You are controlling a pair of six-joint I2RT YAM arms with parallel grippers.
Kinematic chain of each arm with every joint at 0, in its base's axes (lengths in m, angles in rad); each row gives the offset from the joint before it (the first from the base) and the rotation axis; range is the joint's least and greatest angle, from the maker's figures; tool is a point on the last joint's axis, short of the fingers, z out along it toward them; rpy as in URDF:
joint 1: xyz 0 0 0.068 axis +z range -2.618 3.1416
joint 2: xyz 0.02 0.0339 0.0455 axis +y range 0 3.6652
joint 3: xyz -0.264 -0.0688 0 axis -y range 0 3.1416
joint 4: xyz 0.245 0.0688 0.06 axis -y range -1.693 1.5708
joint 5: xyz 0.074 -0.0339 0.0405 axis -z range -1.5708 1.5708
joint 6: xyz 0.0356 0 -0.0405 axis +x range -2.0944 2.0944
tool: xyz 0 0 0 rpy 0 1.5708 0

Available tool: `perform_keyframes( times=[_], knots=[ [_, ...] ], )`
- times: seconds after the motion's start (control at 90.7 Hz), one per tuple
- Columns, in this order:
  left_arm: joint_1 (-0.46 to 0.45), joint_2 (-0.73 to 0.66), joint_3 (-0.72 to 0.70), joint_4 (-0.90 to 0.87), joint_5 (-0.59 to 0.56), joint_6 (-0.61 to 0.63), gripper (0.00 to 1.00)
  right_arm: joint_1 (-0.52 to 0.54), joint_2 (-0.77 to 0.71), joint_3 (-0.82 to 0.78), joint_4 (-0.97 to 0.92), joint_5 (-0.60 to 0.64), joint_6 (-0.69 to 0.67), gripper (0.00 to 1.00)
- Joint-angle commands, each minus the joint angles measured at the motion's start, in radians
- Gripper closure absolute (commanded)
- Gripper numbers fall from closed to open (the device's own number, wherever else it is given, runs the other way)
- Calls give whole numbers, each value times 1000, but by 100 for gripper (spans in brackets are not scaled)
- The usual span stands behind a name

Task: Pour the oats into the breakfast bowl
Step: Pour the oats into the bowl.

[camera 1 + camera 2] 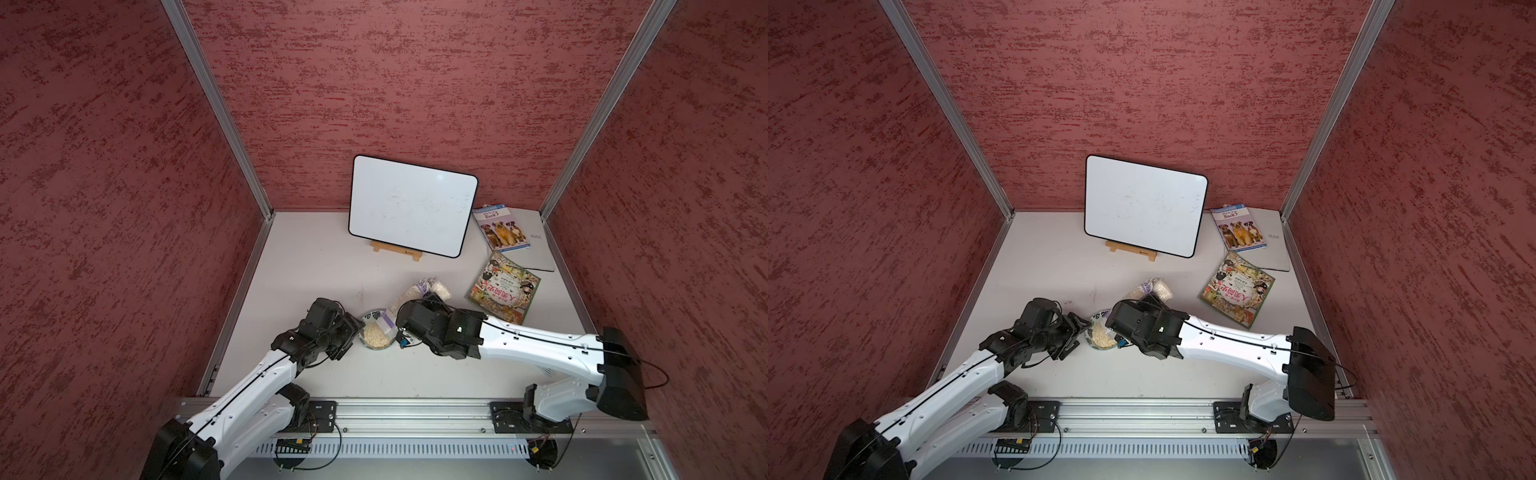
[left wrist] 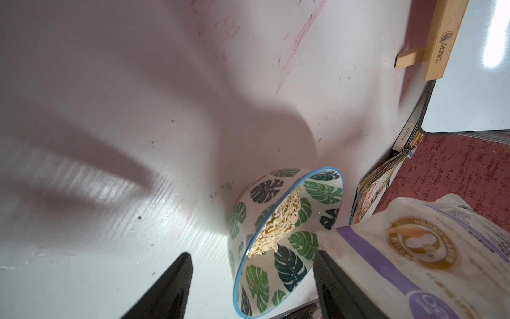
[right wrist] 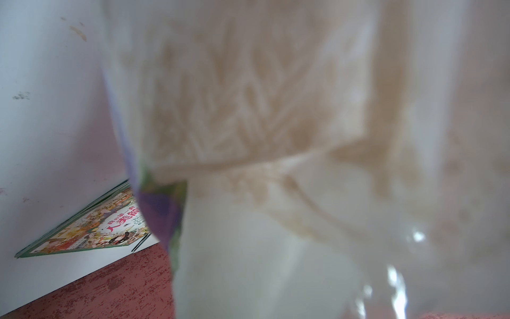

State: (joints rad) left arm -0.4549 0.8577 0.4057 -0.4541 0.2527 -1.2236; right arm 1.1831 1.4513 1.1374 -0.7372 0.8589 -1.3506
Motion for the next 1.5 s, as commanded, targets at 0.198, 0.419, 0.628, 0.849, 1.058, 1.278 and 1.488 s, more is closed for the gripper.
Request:
perform_keyframes(
  times=[0.198,0.419,0.628,0.849,1.058,1.278,1.488],
  knots=[
    [-5,13,25,10,-4,-1,28,8,-37,61,64,110,45,100],
    [-5,1,26,1,-5,-3,28,8,-51,41,82,82,60,100],
    [-5,-1,33,-4,-1,-1,28,9,-51,74,63,113,77,100],
    [-5,-5,35,0,-2,-5,28,9,-2,40,68,91,121,100],
    [-5,-3,39,0,2,-6,28,9,-69,83,24,36,230,100],
    [-5,-3,60,-16,4,-5,28,5,-105,-13,36,-27,353,100],
    [-5,-15,84,-34,4,-5,28,-2,-165,-86,54,-74,472,100]
  ],
)
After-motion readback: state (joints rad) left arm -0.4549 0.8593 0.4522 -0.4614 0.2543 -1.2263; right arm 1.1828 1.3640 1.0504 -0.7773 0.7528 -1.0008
